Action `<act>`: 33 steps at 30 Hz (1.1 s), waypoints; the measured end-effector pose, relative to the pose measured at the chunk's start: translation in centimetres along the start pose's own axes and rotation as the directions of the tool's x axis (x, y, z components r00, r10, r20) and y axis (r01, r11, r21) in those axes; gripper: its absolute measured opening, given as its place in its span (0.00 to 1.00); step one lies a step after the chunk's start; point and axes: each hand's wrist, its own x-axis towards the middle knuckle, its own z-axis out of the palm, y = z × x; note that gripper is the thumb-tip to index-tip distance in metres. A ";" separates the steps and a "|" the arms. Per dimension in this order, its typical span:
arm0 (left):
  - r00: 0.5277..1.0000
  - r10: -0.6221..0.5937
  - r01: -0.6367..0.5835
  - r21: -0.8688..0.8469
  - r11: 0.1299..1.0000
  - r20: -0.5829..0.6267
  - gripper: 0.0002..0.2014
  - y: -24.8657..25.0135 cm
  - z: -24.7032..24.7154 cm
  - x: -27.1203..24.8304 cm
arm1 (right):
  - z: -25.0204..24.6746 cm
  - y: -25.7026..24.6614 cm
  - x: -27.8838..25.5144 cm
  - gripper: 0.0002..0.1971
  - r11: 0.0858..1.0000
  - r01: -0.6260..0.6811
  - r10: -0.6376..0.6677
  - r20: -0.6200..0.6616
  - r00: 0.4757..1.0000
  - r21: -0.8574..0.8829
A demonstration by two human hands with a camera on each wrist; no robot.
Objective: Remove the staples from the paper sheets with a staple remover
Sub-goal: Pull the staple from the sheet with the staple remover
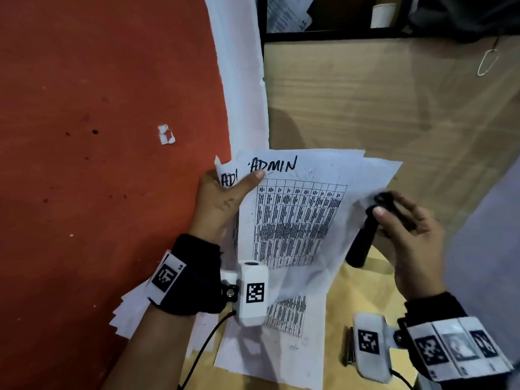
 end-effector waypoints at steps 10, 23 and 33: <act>0.997 -0.014 0.011 0.045 0.999 0.078 0.10 1.2 1.0 -0.2 | 8.2 -4.7 1.0 0.21 0.513 0.742 -0.533 0.517 0.670 -0.432; 0.989 -0.098 0.097 0.014 0.995 0.112 0.17 2.0 2.0 0.0 | 8.6 -5.3 1.9 0.19 0.392 0.818 -0.475 0.669 0.572 -0.421; 0.972 -0.181 0.179 0.028 0.983 0.148 0.11 2.1 2.0 0.4 | 8.6 -5.5 2.6 0.17 0.377 0.848 -0.472 0.711 0.522 -0.373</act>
